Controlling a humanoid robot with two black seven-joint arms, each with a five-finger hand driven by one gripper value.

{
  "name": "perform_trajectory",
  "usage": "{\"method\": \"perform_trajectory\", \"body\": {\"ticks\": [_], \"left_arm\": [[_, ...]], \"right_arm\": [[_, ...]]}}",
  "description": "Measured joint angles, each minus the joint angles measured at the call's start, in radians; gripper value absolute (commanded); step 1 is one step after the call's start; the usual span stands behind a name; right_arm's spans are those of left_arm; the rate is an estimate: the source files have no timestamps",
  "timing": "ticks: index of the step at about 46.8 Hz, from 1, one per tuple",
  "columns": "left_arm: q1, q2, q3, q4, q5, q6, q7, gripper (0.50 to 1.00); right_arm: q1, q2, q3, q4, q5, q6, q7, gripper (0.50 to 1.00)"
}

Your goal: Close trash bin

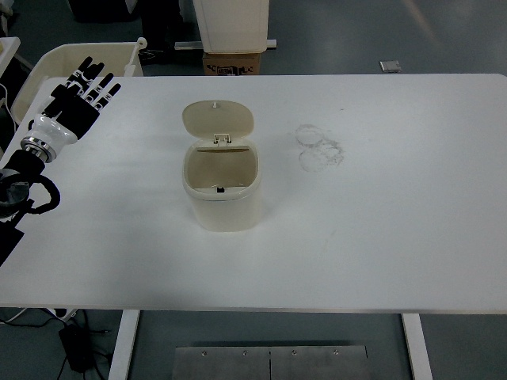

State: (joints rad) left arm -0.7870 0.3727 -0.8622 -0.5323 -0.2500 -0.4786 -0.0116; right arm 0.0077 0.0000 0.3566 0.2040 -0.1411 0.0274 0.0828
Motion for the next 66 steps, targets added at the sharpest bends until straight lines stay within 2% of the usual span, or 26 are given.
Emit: {"method": "perform_trajectory", "body": {"ticks": [54, 62, 66], "left_arm": [[0.0, 0.004, -0.002, -0.047, 0.0, 0.023, 0.001, 1.0], [0.004, 0.065, 0.0, -0.13, -0.006, 0.031, 0.004, 1.0], [0.023, 0.111, 0.004, -0.208, -0.006, 0.059, 0.005, 1.0]], "right_arm": [[0.0, 0.0, 0.0, 0.0, 0.0, 0.0, 0.0, 0.993], [0.0, 0.0, 0.0, 0.0, 0.0, 0.0, 0.0, 0.993], [0.0, 0.0, 0.001, 0.0, 0.0, 0.0, 0.0, 0.993]]}}
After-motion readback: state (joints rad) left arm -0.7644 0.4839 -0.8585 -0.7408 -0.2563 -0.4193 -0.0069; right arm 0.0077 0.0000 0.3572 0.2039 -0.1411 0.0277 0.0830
